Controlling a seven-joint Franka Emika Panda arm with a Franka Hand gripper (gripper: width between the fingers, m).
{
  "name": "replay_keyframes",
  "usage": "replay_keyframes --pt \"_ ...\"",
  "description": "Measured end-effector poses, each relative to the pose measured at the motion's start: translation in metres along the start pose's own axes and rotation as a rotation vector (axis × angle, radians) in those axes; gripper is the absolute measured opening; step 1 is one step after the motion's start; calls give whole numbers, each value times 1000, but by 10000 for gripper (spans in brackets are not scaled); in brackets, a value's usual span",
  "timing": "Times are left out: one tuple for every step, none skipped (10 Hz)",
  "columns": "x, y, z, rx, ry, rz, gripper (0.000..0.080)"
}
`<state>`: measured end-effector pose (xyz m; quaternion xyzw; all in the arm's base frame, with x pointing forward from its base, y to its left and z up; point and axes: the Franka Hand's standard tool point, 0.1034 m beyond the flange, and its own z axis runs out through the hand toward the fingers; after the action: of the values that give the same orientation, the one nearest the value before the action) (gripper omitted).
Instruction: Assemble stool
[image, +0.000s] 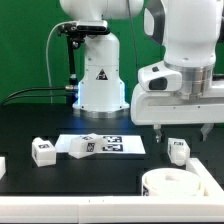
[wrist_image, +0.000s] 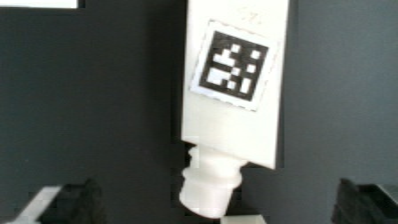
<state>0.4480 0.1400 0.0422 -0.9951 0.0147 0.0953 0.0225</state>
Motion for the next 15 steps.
replay_keyframes --pt "-8 -7 12 -2 13 8 649" --pt "-14 -10 26 -8 11 -3 649" --pt "-17 -11 34 -11 5 -2 649" --pt "-18 -13 36 -13 1 -5 649" --pt "-17 -12 36 -12 2 -18 649" --pt "-17 -11 36 -13 1 -32 555" --pt "-16 -9 35 -13 2 -53 372" --pt "-12 -2 31 -13 8 -99 372" --pt "-9 6 25 -14 12 -204 321" --pt "-4 15 19 -14 19 -323 321" --pt "-1 24 17 -13 23 -447 321" --pt "3 32 14 -14 35 -573 321" --pt "9 32 13 -25 78 -726 321" --pt "9 34 16 -34 103 -823 321" --pt "8 35 16 -32 91 -826 322"
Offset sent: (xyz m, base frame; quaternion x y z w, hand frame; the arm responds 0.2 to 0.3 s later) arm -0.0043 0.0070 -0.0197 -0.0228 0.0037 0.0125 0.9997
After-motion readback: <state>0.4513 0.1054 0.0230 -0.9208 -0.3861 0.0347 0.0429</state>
